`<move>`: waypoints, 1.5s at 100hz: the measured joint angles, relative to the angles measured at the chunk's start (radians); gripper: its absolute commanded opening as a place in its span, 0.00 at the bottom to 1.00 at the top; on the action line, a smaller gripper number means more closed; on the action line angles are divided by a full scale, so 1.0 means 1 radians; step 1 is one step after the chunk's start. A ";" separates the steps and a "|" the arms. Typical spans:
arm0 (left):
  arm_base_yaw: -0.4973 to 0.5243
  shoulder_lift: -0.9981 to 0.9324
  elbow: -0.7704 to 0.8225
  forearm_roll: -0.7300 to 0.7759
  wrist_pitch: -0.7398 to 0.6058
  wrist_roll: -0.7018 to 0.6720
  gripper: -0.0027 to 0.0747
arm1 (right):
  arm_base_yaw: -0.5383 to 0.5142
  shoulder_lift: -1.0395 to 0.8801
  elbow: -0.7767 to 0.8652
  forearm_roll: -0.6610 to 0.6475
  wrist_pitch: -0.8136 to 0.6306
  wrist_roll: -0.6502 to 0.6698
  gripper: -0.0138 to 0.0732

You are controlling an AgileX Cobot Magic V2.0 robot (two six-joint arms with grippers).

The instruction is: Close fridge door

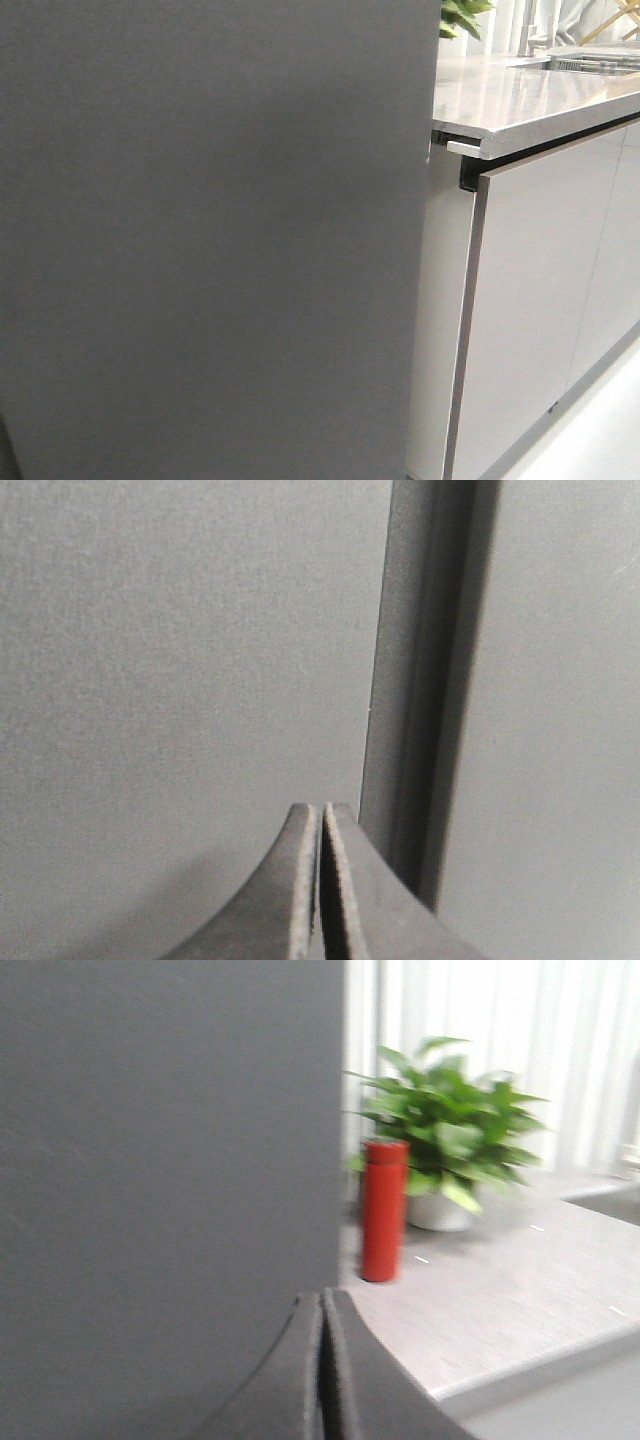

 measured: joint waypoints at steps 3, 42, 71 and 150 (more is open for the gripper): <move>0.000 0.000 0.000 0.000 0.000 0.000 0.01 | -0.015 -0.025 0.022 0.000 0.005 0.001 0.07; 0.000 0.000 0.000 0.000 0.000 0.000 0.01 | -0.195 -0.381 0.340 -0.007 0.016 0.006 0.07; 0.000 0.000 0.000 0.000 0.000 0.000 0.01 | -0.252 -0.577 0.563 -0.007 0.018 0.006 0.07; 0.000 0.000 0.000 0.000 0.000 0.000 0.01 | -0.265 -0.696 0.714 -0.048 0.027 0.006 0.07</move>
